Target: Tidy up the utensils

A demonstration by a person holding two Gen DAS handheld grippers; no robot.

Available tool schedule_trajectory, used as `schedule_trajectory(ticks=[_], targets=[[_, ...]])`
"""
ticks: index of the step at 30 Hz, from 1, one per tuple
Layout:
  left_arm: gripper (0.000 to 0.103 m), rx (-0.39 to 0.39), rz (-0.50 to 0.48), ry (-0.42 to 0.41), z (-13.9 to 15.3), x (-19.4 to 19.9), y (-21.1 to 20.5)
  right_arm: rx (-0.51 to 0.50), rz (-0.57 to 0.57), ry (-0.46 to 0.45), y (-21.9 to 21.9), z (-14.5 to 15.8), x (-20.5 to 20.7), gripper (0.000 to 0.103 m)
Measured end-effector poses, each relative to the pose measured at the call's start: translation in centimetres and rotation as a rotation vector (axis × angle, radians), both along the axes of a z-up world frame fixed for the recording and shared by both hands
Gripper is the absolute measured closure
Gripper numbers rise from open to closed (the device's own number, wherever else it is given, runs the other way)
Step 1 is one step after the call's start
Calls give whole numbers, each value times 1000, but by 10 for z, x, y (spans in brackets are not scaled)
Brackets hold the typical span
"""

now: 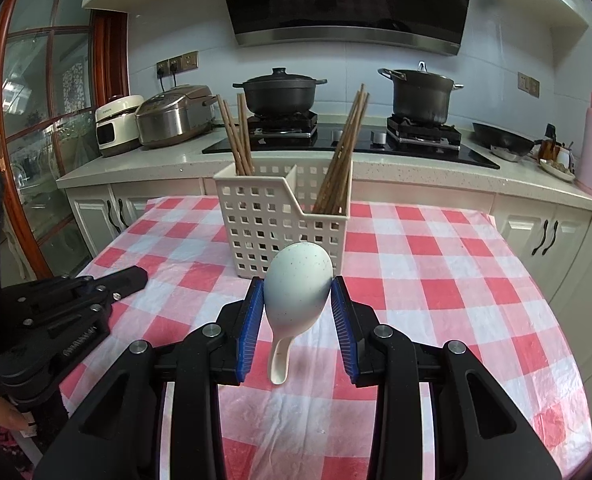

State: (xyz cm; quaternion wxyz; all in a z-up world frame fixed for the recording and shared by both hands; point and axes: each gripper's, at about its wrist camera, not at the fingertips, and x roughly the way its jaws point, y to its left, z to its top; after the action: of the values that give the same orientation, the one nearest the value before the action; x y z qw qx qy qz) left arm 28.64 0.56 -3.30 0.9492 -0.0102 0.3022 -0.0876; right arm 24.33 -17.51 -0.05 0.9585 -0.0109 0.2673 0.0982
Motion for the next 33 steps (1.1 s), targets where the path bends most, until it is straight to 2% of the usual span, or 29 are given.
schedule_trajectory(ticks=[1,3,7,11,17,23,29,33], targets=[[77,0,-1,8,-3,3,-4,2,-1,4,-2,-2,1,69],[66,2,0,12,-9,8,-10,5,-2,11,-6,-5,3,69],[66,17,-7,55,-25,28,-26,15,-11,30,-18,-12,10,69],[66,65,-19,77,-40,47,-47,50,-19,39,-29,-16,15,69],[66,109,-9,120,-52,65,-75,55,-7,35,-41,-14,20,69],[66,158,34,224,-68,87,-87,72,13,36,-50,-15,21,69],[66,181,46,272,-81,100,-92,100,3,28,-62,-13,20,69],[67,184,52,261,-83,103,-93,107,-8,24,-69,-12,18,69]])
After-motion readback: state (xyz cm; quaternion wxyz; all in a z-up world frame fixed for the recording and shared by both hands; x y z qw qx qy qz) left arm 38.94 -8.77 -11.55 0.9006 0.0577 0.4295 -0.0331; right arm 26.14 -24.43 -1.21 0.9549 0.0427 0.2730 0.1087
